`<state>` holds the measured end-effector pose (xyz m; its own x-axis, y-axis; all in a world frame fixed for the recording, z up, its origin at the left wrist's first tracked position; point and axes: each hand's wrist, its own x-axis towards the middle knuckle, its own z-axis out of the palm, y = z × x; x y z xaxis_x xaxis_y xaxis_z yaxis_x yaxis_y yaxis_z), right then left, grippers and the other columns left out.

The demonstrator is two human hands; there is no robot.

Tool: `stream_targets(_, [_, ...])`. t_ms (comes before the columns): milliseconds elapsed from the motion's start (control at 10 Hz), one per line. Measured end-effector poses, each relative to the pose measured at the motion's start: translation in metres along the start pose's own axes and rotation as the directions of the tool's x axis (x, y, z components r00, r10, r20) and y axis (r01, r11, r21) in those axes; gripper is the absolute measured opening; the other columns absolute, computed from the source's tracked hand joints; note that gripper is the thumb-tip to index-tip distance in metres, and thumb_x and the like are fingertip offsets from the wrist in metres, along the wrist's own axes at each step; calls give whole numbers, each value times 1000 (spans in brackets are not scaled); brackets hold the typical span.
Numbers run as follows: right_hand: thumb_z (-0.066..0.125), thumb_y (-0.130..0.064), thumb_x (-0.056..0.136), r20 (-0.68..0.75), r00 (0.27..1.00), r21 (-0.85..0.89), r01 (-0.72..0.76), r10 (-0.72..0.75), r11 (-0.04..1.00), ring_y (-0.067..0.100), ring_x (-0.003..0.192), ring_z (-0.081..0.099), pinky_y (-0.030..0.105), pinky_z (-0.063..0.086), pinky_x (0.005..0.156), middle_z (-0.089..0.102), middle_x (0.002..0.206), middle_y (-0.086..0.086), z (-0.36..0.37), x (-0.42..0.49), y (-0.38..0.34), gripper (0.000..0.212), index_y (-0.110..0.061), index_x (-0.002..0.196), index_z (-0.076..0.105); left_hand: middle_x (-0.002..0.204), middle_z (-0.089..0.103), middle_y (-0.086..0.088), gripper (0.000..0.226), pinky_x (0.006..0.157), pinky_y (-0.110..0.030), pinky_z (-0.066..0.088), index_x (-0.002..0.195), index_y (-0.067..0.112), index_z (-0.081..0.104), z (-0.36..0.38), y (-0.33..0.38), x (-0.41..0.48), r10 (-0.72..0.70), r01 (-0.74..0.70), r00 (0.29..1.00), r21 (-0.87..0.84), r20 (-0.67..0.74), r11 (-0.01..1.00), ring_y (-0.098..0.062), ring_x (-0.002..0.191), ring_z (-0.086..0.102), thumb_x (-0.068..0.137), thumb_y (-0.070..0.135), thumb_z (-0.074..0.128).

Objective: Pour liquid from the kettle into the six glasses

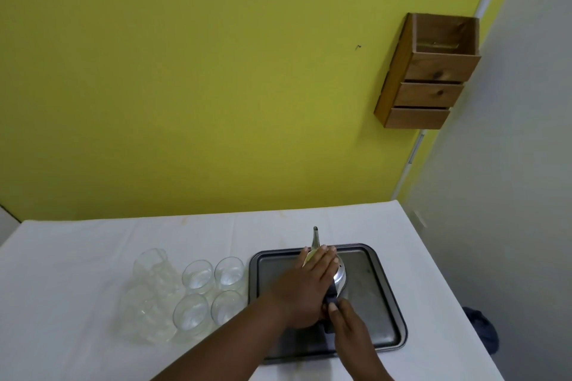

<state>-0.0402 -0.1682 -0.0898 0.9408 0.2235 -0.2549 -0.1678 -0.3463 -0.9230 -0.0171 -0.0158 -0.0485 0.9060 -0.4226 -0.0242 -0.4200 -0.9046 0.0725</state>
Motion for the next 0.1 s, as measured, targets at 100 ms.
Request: stream_targets(100, [50,-27,95,-126,989,-218,42,-71,975,16,72,59,21,42,63,66,73,2,-7,-6,-1,30,-30,66,53,160,-5,-16,80,116,-51,-3,151,4,5,1,6,-2,-8,9,999,-19,33,1000,-27,145,-12,84,23,44])
